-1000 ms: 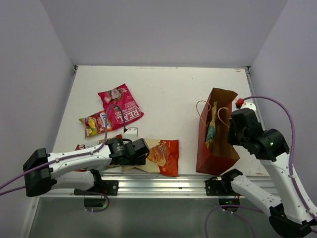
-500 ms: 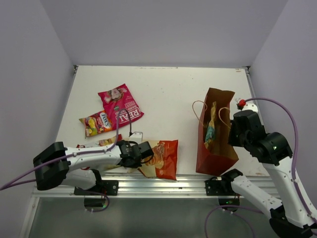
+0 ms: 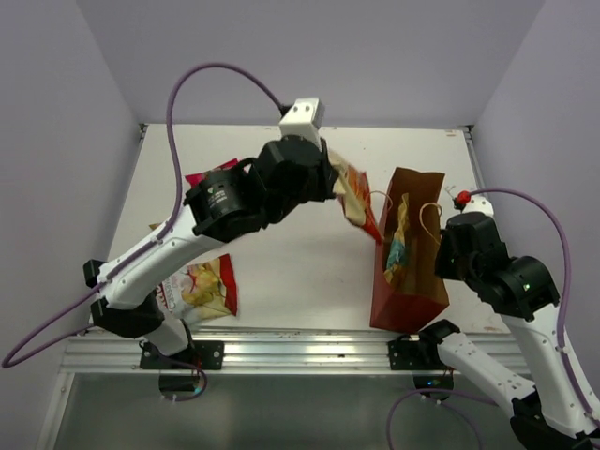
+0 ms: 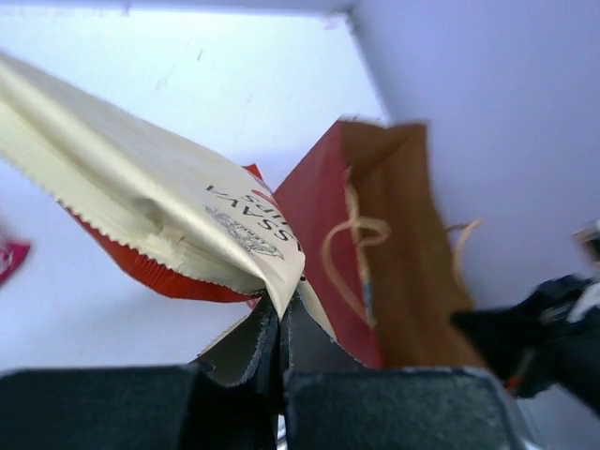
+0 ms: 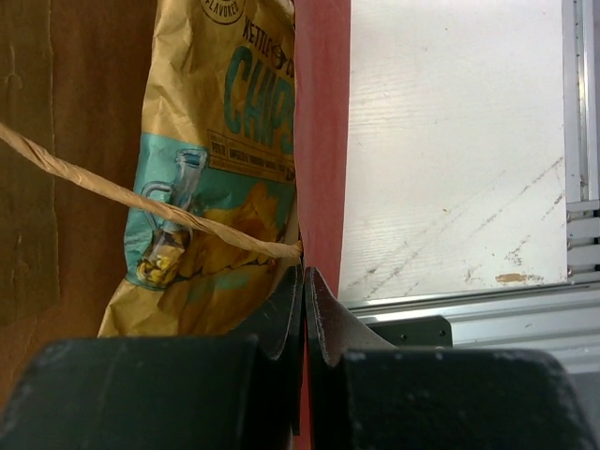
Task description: Place the snacks into the paper bag
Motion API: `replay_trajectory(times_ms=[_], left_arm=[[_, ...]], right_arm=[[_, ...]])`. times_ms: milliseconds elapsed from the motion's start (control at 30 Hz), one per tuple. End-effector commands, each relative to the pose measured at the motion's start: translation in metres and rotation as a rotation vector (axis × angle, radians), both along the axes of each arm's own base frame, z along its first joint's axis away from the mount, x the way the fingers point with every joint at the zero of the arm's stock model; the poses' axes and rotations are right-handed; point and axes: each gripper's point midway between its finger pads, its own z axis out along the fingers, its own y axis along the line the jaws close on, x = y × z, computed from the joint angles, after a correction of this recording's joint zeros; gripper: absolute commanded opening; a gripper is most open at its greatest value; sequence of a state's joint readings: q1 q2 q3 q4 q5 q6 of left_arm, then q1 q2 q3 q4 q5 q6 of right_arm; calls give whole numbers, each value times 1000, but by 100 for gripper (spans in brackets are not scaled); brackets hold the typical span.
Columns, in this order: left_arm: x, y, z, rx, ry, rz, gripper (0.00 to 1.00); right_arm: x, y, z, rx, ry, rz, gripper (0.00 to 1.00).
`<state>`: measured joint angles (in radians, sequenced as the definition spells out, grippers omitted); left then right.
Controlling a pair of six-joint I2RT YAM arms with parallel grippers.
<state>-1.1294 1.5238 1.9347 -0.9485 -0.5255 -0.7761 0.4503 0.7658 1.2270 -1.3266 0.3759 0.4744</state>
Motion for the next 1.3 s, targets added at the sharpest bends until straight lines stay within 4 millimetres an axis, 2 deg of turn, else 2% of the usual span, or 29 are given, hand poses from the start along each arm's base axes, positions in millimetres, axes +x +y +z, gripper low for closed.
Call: replay_trajectory(times_ms=[0,33,100,200,267,367,533,700,867,1000,1133,1200,1233,1267], left_arm=[[18,-25,77,-23,-219,-71,0],[14,-29,114,-109,-278,-103,0],[14,-45,143,-193,-350,-142,0],[6,-65,160,-270,-402,-228,0],[2,-78,155,-280,-395,-275,0],[-4,-100,137,-263,-370,-330,0],[-16,-126,83,-144,-281,-403,0],[-38,-138,36,-15,-242,-475,0],[-55,-144,6,131,-238,-543,0],[-73,-143,4,216,-290,-579,0],[-79,-136,8,269,-318,-574,0],[-82,-130,21,265,-348,-548,0],[-79,-124,36,255,-385,-505,0],[-85,-121,58,199,-426,-492,0]], right_arm=[[-27,-14,-6,-43,91,-13,0],[-27,-14,-6,-42,88,-14,0],[-28,-14,-6,-41,91,-16,0],[-28,-15,-6,-40,90,-19,0],[-29,-15,-6,-41,92,-21,0],[-29,-16,-7,-42,94,-24,0],[-31,-18,-7,-46,94,-32,0],[-30,-16,-12,-41,104,-33,0],[-27,-13,-16,-36,112,-33,0],[-26,-13,-16,-37,115,-35,0],[-24,-11,-18,-33,117,-36,0],[-23,-10,-19,-31,122,-37,0],[-23,-10,-18,-33,124,-37,0],[-22,-9,-18,-28,120,-39,0]])
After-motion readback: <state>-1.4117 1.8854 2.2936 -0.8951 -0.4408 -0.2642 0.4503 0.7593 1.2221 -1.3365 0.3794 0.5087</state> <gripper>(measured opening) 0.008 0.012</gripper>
